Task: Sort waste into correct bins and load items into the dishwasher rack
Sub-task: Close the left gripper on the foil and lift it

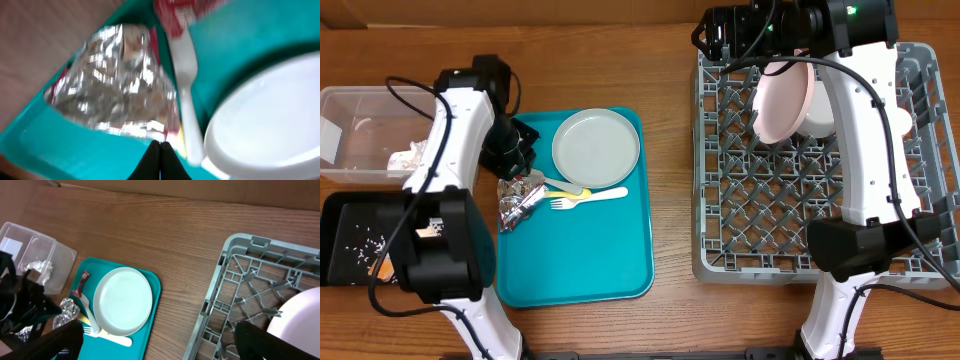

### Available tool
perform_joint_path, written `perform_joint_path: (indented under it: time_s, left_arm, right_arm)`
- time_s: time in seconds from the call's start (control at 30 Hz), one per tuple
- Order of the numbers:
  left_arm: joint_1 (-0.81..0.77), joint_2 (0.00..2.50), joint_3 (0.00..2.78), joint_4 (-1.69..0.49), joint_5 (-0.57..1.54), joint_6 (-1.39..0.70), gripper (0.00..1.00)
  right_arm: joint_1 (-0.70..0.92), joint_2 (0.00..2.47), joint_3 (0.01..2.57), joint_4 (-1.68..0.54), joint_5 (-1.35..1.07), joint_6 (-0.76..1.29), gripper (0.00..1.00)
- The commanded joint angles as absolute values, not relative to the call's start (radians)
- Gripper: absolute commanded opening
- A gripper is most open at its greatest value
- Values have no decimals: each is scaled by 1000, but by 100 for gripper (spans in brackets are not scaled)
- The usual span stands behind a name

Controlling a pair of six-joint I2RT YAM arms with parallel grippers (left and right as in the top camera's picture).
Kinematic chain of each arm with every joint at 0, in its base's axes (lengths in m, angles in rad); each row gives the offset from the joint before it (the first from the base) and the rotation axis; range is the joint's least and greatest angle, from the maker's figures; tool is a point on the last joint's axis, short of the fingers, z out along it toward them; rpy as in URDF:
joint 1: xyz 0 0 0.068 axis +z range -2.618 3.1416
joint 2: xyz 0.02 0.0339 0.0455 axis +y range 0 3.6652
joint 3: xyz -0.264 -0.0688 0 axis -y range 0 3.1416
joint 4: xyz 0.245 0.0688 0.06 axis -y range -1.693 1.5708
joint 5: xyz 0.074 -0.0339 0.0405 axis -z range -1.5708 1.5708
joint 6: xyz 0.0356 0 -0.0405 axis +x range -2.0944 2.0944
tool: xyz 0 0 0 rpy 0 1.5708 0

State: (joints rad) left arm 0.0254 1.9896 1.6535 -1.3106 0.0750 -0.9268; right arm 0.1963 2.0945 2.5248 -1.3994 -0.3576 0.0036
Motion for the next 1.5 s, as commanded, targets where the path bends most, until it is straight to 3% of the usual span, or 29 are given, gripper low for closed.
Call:
perform_joint_path:
  time_s: [0.0, 0.07, 0.13, 0.17, 0.67, 1.2, 1.47]
  left_arm:
    - [-4, 1951, 1672, -1378, 105, -874, 13]
    - [-15, 1952, 1671, -1425, 95, -846, 39]
    - [-25, 1952, 1671, -1443, 71, -798, 91]
    - [-28, 1952, 1671, -1444, 51, -768, 100]
    - [-59, 1958, 1618, -1377, -59, -422, 100]
    - [-79, 1958, 1476, -1258, -96, -479, 98]
    - [-77, 1958, 1422, -1186, -167, -520, 89]
  right_arm:
    - [194, 2079, 2524, -1395, -350, -1, 100]
    - [194, 2079, 2524, -1395, -350, -1, 100]
    - [194, 2079, 2524, -1395, -350, -1, 100]
    - [194, 2079, 2524, -1395, -350, -1, 100]
    - [194, 2079, 2524, -1395, -350, -1, 100]
    - [194, 2079, 2524, -1395, -350, -1, 100]
    - [194, 2079, 2524, -1395, -350, -1, 100]
